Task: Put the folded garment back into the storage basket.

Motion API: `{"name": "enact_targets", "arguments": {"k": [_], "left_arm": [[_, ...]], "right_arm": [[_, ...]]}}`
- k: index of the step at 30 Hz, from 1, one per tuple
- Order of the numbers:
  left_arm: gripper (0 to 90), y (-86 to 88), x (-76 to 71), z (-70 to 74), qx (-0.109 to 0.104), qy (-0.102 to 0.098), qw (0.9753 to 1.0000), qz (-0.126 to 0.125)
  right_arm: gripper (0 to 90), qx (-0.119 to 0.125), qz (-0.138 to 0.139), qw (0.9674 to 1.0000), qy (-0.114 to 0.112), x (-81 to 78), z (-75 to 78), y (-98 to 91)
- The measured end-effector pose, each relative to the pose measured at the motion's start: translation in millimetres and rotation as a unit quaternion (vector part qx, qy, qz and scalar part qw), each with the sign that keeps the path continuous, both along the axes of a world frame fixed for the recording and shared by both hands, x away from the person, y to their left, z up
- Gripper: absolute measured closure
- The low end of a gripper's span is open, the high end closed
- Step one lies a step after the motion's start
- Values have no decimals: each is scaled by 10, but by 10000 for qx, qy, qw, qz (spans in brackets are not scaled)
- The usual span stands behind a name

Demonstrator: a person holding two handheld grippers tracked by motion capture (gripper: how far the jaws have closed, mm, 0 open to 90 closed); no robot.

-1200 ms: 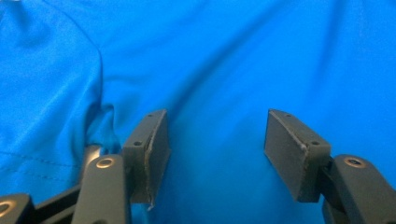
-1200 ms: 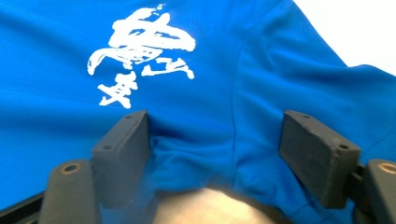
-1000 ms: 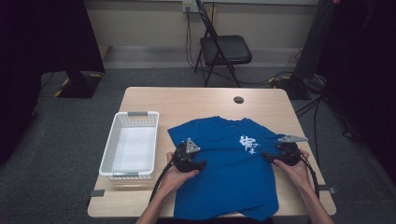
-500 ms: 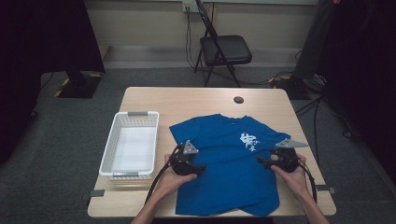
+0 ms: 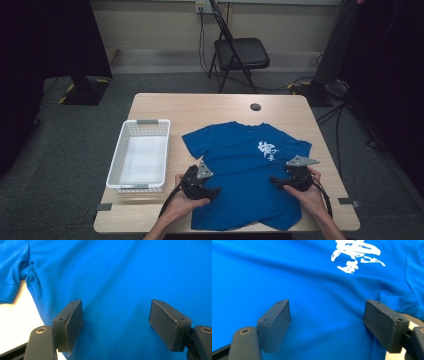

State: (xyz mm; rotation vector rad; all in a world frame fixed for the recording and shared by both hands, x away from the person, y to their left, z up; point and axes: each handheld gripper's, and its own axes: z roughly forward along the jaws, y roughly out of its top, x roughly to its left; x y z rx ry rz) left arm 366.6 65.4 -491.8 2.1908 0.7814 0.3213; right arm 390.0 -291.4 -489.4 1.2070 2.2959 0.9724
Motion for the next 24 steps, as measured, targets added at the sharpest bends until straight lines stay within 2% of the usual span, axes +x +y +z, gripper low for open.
{"name": "enact_targets", "arguments": {"k": [4, 7, 10, 14, 18, 24], "left_arm": [[271, -35, 5, -7, -52, -11, 10000, 5], [272, -16, 17, 2, -75, 51, 10000, -7], [273, 9, 23, 21, -69, 156, 9999, 20], [240, 61, 16, 39, -28, 157, 9999, 67], [199, 108, -9, 71, -85, 120, 9999, 82], [169, 178, -100, 146, -306, 89, 9995, 58]], "right_arm": [[201, 41, -63, 10000, -42, 68, -11, -68], [203, 63, -101, 9999, 12, 45, 5, -58], [200, 399, -91, 9991, -62, -26, 84, -83], [208, 852, -121, 9962, -106, -106, 154, -142], [201, 1029, -200, 9943, -175, -152, 194, -183], [205, 998, -261, 9944, -241, -242, 215, -198]]}}
